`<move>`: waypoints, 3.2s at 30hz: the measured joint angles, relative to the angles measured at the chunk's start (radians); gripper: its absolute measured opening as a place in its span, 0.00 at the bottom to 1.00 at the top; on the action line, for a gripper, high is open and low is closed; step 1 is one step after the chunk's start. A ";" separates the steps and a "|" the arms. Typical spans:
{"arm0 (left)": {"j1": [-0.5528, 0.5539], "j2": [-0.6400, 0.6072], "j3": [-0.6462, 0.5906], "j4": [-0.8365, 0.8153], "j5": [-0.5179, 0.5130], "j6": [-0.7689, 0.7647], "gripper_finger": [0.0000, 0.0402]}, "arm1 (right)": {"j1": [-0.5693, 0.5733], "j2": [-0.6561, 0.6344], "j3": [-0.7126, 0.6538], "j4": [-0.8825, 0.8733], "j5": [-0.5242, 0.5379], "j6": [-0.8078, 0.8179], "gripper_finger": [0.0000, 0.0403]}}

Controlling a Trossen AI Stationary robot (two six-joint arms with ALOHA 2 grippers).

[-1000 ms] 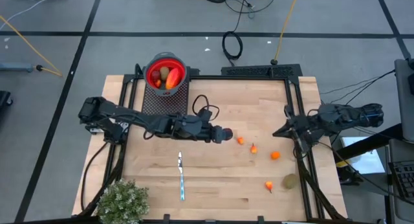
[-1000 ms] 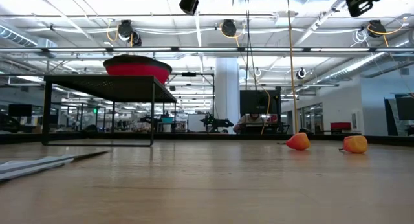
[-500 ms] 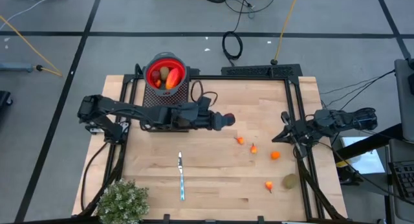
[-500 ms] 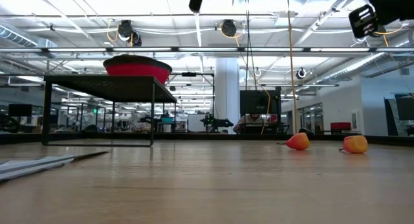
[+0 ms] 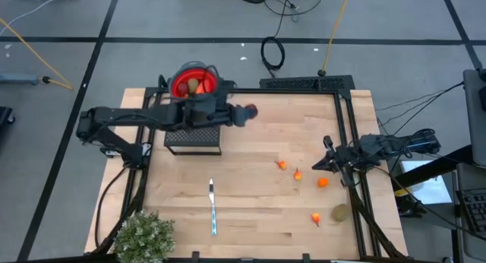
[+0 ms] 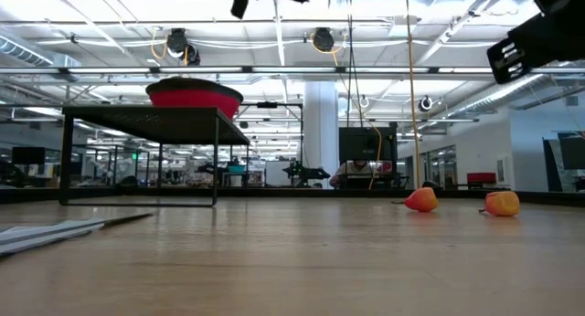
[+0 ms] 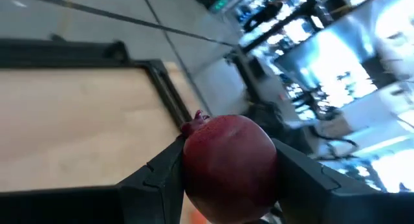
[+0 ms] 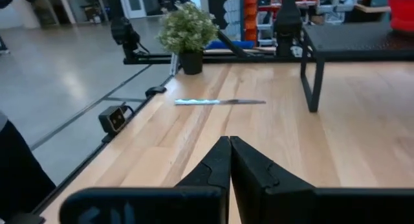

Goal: Pick & Place Fruit
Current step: Put the pomegranate into the red strainer bowl on the shelf

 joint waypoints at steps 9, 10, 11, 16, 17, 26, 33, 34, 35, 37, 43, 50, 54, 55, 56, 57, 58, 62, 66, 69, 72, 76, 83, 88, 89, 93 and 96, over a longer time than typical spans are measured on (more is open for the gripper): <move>0.142 -0.050 0.000 -0.136 0.002 0.075 0.46 | -0.001 -0.008 -0.043 -0.002 -0.001 0.003 0.00; 0.158 -0.051 0.000 -0.138 0.009 0.083 0.46 | -0.001 -0.008 -0.046 -0.001 0.000 0.003 0.00; 0.174 -0.052 0.000 -0.138 0.016 0.090 0.46 | -0.001 -0.008 -0.050 -0.002 0.001 0.003 0.00; 0.256 -0.052 0.000 -0.162 0.073 0.121 0.46 | -0.007 -0.010 -0.072 0.003 0.002 0.004 0.00; 0.271 -0.052 0.000 -0.163 0.084 0.126 0.46 | -0.011 -0.010 -0.079 0.005 0.002 0.008 0.00; 0.379 -0.047 0.055 -0.319 0.095 0.191 0.46 | -0.061 -0.010 -0.126 0.004 0.001 0.073 0.00; 0.430 -0.043 0.180 -0.556 -0.046 0.278 0.46 | -0.106 -0.010 -0.134 0.005 0.001 0.077 0.00; 0.437 -0.043 0.195 -0.585 -0.059 0.288 0.46 | -0.112 -0.010 -0.134 0.005 0.001 0.076 0.00; 0.445 -0.043 0.208 -0.615 -0.070 0.297 0.46 | -0.118 -0.010 -0.134 0.005 0.001 0.075 0.00; 0.459 -0.042 0.228 -0.654 -0.089 0.314 0.46 | -0.129 -0.010 -0.135 0.004 0.001 0.075 0.00; 0.490 -0.041 0.230 -0.768 -0.105 0.319 0.46 | -0.152 -0.010 -0.135 0.001 0.000 0.053 0.00; 0.500 -0.029 0.230 -0.903 -0.104 0.299 0.46 | -0.162 -0.010 -0.135 -0.001 -0.001 0.052 0.00; 0.497 -0.021 0.229 -0.967 -0.098 0.281 0.46 | -0.162 -0.010 -0.136 -0.001 -0.001 0.053 0.01; 0.497 -0.021 0.229 -0.978 -0.097 0.281 0.46 | -0.162 -0.010 -0.136 -0.001 -0.001 0.053 0.01; 0.495 -0.022 0.229 -0.987 -0.096 0.278 0.46 | -0.162 -0.010 -0.136 -0.001 -0.001 0.053 0.01; 0.493 -0.023 0.229 -0.999 -0.095 0.278 0.46 | -0.162 -0.010 -0.136 0.000 -0.001 0.054 0.01; 0.491 -0.023 0.229 -1.014 -0.095 0.278 0.46 | -0.162 -0.010 -0.136 0.001 -0.002 0.054 0.01; 0.490 -0.020 0.229 -1.050 -0.096 0.282 0.46 | -0.162 -0.010 -0.137 0.010 -0.002 0.055 0.01; 0.485 0.012 0.229 -1.072 -0.098 0.290 0.46 | -0.162 -0.010 -0.137 0.021 -0.001 0.055 0.01; 0.484 0.041 0.229 -1.073 -0.095 0.306 0.46 | -0.162 -0.010 -0.138 0.022 -0.002 0.055 0.01; 0.485 0.075 0.229 -1.073 -0.092 0.309 0.46 | -0.162 -0.010 -0.138 0.023 -0.002 0.055 0.01; 0.492 0.105 0.229 -1.084 -0.090 0.307 0.46 | -0.162 -0.010 -0.138 0.024 -0.002 0.055 0.01; 0.501 0.121 0.228 -1.178 -0.069 0.256 0.46 | -0.162 -0.010 -0.138 0.025 -0.002 0.054 0.01; 0.501 0.121 0.228 -1.211 -0.069 0.253 0.46 | -0.162 -0.010 -0.138 0.025 -0.002 0.048 0.01; 0.500 0.121 0.228 -1.212 -0.069 0.252 0.46 | -0.162 -0.010 -0.138 0.025 -0.002 0.048 0.01; 0.492 0.121 0.228 -1.201 -0.069 0.248 0.46 | -0.162 -0.010 -0.138 0.025 -0.002 0.048 0.01; 0.491 0.121 0.228 -1.207 -0.067 0.250 0.46 | -0.162 -0.010 -0.138 0.025 -0.002 0.048 0.01</move>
